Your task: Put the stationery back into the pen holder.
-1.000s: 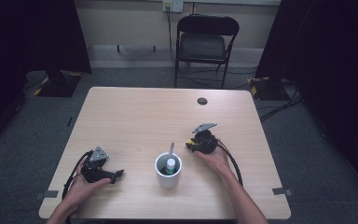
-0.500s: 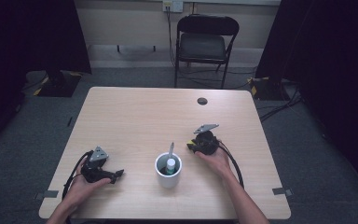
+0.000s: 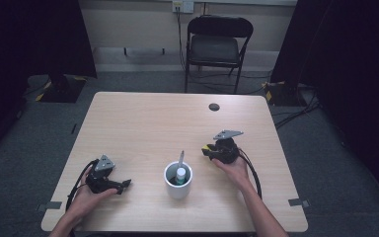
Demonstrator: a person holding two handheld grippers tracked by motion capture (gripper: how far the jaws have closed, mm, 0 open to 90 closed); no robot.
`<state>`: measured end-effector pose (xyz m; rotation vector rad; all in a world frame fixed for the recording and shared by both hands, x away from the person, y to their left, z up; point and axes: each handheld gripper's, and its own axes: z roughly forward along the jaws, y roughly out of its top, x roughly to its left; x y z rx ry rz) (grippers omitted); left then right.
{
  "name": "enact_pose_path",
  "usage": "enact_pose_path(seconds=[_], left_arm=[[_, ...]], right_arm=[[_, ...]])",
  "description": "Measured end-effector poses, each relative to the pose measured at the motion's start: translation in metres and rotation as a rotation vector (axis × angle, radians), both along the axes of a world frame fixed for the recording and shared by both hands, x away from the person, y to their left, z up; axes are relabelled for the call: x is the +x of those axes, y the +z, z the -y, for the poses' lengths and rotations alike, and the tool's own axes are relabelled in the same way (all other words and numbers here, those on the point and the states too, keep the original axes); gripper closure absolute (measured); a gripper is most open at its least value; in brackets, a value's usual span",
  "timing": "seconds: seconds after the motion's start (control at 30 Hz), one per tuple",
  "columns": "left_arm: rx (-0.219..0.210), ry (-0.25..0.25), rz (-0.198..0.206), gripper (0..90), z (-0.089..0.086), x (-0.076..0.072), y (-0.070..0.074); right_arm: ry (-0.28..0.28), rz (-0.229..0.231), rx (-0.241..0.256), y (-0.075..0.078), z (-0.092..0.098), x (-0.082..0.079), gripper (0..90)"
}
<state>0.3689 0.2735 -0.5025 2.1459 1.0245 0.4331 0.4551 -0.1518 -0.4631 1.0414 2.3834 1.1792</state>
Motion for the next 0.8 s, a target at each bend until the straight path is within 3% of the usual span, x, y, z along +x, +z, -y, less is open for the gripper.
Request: enact_pose_path(seconds=[0.13,0.43,0.67,0.8], left_arm=[[0.0,0.0,0.0,4.8,0.0,0.0,0.0],[0.0,0.001,0.001,4.8,0.0,0.0,0.0],[0.0,0.001,0.001,4.9,0.0,0.0,0.0],[0.0,0.0,0.0,4.9,0.0,0.0,0.0]], right_arm=[[0.009,0.014,0.046,0.01,0.001,-0.006,67.2],[0.05,0.028,0.075,0.02,-0.002,-0.017,67.2],[0.071,0.04,0.141,0.032,-0.002,-0.026,67.2],[0.069,0.057,0.149,0.036,-0.001,-0.03,67.2]])
